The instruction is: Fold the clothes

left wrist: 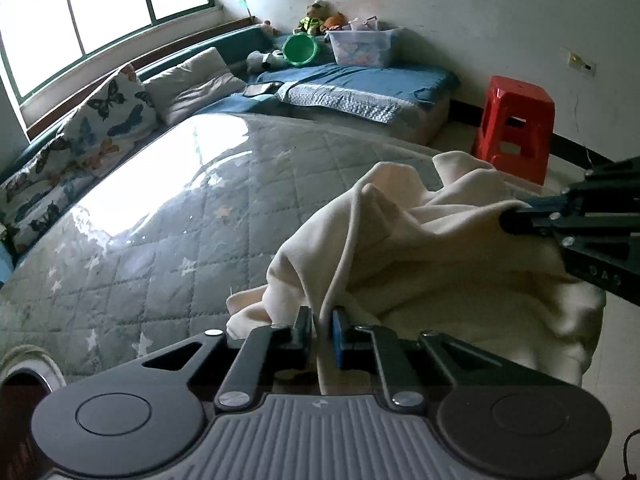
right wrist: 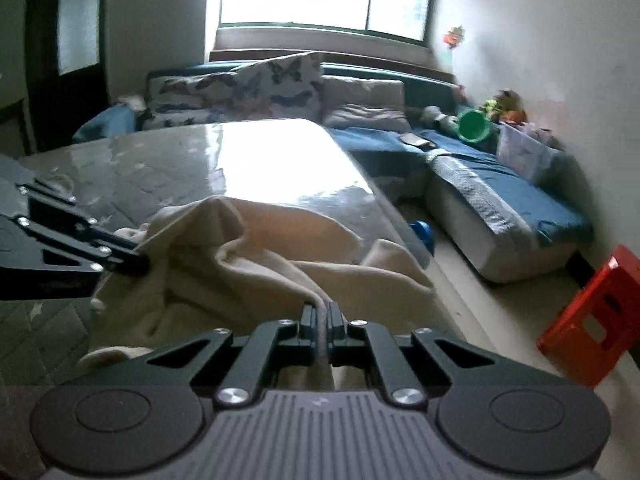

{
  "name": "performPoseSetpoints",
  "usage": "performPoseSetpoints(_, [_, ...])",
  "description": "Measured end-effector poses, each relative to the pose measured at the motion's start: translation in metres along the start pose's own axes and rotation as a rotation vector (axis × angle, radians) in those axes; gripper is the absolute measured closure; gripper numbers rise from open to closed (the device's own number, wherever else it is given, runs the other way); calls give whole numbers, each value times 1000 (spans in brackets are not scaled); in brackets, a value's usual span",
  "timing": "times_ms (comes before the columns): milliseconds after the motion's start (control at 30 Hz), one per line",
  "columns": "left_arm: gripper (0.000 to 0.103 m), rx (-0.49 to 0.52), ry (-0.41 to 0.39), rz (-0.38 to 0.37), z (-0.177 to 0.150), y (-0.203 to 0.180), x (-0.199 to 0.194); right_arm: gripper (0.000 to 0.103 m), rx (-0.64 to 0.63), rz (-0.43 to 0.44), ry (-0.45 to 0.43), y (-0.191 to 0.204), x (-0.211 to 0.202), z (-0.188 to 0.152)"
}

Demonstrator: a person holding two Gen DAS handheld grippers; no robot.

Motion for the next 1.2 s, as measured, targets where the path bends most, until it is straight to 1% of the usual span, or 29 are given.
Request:
performPoseSetpoints(33, [87, -6, 1, -1, -1, 0, -1, 97, 3, -9, 7, -3, -1, -3])
performPoseSetpoints(100, [86, -13, 2, -6, -1, 0, -3, 89, 10, -4, 14, -5, -3, -9])
performPoseSetpoints(133, [85, -14, 3, -6, -2, -1, -3, 88, 9, -3, 14, -5, -4, -10])
performPoseSetpoints(167, [83, -15, 3, -5, -2, -1, -3, 85, 7, -3, 13, -4, -6, -12])
performPoseSetpoints(200, [81, -15, 4, -5, -3, -1, -3, 84, 7, -4, 11, -4, -9, -14])
performPoseSetpoints(267, [81, -16, 4, -4, -3, -2, -4, 83, 15, -2, 8, -4, -13, -17])
performPoseSetpoints(333, [76, -17, 5, -4, -4, -3, -4, 77, 27, -1, 7, -4, -16, -19])
performPoseSetpoints(367, [75, -17, 5, -3, -5, -3, -4, 74, 31, 1, 7, -4, -17, -20])
performPoseSetpoints(467, [73, -19, 6, -3, -6, -4, -5, 73, 37, 8, 21, -1, -18, -28])
performPoseSetpoints(500, [69, -19, 7, -2, -7, -5, -5, 70, 39, 12, 22, 0, -19, -30])
performPoseSetpoints(533, [61, -20, 7, -2, -7, -5, -5, 68, 41, 15, 23, 1, -20, -32])
performPoseSetpoints(567, [57, -20, 8, -2, -8, -6, -5, 67, 42, 18, 25, 2, -21, -33])
performPoseSetpoints(700, [48, -19, 6, -5, -10, -8, -5, 65, 48, 29, 28, 6, -24, -39])
performPoseSetpoints(800, [46, -21, 8, -5, -11, -9, -3, 64, 51, 27, 26, 6, -25, -40])
performPoseSetpoints(867, [42, -25, 8, -10, -11, -10, -4, 64, 64, 27, 24, 5, -28, -42])
performPoseSetpoints(900, [38, -26, 8, -13, -12, -11, -4, 64, 71, 27, 23, 4, -30, -43])
performPoseSetpoints(967, [36, -30, 12, -8, -14, -12, -6, 64, 84, 27, 20, 3, -33, -46])
performPoseSetpoints(1033, [36, -35, 15, -6, -16, -13, -9, 59, 97, 27, 18, 2, -36, -48])
performPoseSetpoints(1067, [35, -36, 14, -3, -17, -14, -10, 54, 104, 27, 16, 2, -38, -49])
performPoseSetpoints(1100, [33, -37, 13, 0, -18, -14, -11, 54, 110, 27, 15, 1, -39, -50])
performPoseSetpoints(1200, [31, -41, 9, 9, -20, -16, -16, 54, 126, 27, 14, 0, -44, -54])
Point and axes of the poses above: each gripper's, at about its wrist camera, not at the fingertips, and x roughly the way its jaws point, y to its left, z to its top, the point moved 10 cm from there along x, roughly the way its jaws point, and after that the axes turned 6 degrees about x, right-handed, at the moved point
